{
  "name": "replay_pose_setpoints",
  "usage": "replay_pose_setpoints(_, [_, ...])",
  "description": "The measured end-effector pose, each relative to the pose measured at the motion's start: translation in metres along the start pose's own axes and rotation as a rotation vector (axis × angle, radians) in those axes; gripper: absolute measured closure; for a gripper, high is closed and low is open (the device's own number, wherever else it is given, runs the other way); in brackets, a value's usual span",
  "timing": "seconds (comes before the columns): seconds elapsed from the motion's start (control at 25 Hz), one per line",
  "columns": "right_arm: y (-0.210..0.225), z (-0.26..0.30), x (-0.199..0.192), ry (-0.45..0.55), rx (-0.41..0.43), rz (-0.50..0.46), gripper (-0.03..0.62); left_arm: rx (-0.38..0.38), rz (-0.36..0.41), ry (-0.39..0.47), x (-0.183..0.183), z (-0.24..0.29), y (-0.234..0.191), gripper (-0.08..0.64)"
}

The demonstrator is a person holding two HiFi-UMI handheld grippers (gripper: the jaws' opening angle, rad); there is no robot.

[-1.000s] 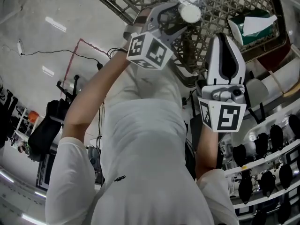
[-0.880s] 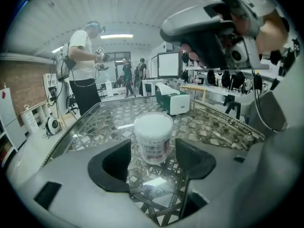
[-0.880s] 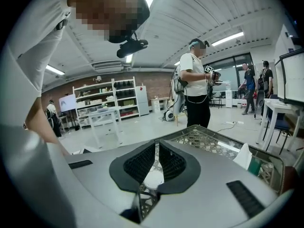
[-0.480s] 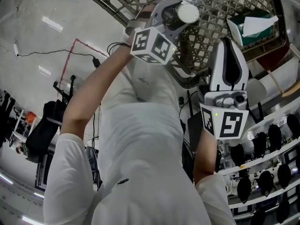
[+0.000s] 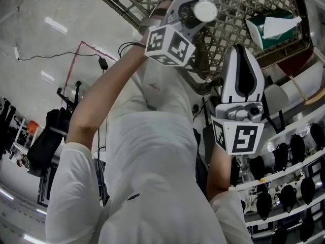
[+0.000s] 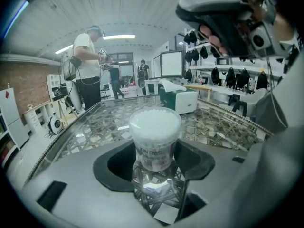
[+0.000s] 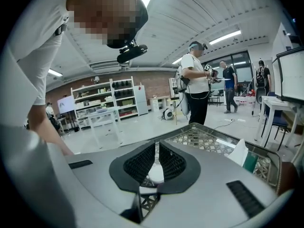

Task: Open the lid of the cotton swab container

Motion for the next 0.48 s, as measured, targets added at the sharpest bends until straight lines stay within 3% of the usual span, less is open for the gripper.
replay_pose_setpoints(0.48, [-0.008, -0.005, 0.016, 0.025, -0.008, -0.006, 0.591, -0.05, -0.016, -0.016, 0.018, -0.028, 0.0, 0.313])
Point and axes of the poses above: the fingertips, and each gripper's own axes: z forward along the fingers, y to its right, x out of its top, the point moved 10 cm from there along -z, backward along the fingers, and after that the axes turned 9 degrees about z, right-handed, at the moved point
